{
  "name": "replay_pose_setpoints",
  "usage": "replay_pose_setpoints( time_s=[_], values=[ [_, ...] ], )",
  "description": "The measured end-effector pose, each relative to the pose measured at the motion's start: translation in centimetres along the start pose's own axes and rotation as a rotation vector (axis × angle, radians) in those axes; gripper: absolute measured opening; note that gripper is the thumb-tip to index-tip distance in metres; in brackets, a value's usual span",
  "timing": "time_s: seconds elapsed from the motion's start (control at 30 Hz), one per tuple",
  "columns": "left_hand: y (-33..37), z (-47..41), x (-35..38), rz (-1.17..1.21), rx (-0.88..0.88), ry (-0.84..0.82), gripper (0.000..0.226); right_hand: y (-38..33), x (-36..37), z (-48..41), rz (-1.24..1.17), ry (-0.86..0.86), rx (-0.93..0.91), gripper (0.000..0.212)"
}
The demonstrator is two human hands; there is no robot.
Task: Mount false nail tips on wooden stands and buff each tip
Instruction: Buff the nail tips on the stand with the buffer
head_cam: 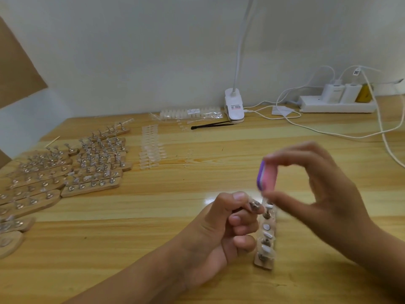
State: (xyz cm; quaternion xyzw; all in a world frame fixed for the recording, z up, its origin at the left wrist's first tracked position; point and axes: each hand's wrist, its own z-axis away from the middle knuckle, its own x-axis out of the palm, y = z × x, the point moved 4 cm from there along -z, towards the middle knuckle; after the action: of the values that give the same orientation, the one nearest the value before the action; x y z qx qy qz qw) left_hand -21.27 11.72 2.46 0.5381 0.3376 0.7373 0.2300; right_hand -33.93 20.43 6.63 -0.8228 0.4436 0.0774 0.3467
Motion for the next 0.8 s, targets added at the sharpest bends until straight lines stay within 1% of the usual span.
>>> replay_pose_setpoints(
  time_s=[0.07,0.13,0.17,0.27,0.4,0.5,0.63,0.8],
  values=[
    [0.2,-0.1,0.0,0.007,0.007,-0.034,0.018,0.9,-0.8,-0.3,-0.094,0.074,0.086,0.038],
    [0.5,-0.1,-0.1,0.056,0.014,-0.076,0.031,1.0,-1.1,-0.4,-0.184,0.104,0.073,0.032],
    [0.6,-0.1,-0.1,0.081,0.019,-0.086,0.035,0.7,-1.0,-0.3,-0.192,0.092,0.049,0.03],
    [0.6,-0.3,-0.4,0.108,0.029,-0.089,0.039,0.1,-0.1,0.2,-0.103,0.02,0.011,0.02],
    [0.5,-0.3,-0.6,0.091,0.008,-0.109,0.039,-0.3,0.5,0.4,0.022,-0.061,-0.03,0.018],
    [0.4,-0.4,-0.7,0.093,-0.013,-0.114,0.037,-0.6,0.2,0.2,0.082,-0.077,-0.06,0.015],
    [0.2,-0.4,-0.7,0.063,-0.027,-0.118,0.041,-0.7,0.0,0.1,0.106,-0.084,-0.034,0.016],
    [0.2,-0.3,-0.7,-0.023,0.0,-0.116,0.029,-0.4,0.2,0.0,0.108,-0.083,0.003,0.014]
  ],
)
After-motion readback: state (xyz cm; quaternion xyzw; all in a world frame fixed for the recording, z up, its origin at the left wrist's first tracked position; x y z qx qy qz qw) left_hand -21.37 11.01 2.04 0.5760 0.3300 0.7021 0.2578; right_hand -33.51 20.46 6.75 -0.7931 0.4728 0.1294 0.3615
